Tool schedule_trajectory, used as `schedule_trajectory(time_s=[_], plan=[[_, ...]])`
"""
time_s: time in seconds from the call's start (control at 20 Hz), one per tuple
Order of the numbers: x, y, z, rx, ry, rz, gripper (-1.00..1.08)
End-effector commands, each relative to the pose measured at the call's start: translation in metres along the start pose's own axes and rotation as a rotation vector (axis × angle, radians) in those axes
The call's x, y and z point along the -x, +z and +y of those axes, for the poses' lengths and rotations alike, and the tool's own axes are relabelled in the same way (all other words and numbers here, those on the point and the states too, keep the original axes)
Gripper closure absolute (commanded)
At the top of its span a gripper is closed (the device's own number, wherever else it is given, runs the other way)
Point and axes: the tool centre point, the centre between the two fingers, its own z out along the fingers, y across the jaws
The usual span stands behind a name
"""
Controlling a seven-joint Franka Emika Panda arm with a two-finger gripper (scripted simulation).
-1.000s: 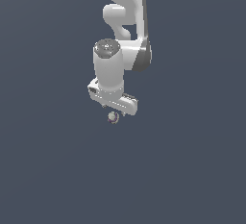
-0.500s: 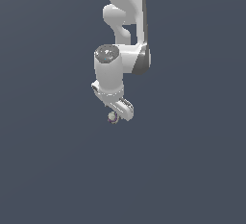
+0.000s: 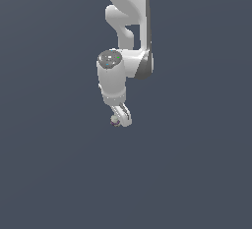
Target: Pick up the object and move it to a goal position.
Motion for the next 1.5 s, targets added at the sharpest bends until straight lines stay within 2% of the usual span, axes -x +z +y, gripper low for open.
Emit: schedule_trajectory(time_s=[0.0, 0.8, 1.15, 1.45], plan=[[0.0, 0.004, 0.002, 0.0, 0.075, 0.0, -0.92], [0.001, 0.026, 0.016, 0.002, 0.502, 0.01, -0.92], [0.001, 0.03, 0.019, 0.002, 0.591, 0.013, -0.92], [0.001, 0.031, 0.019, 0.002, 0.605, 0.014, -0.92]])
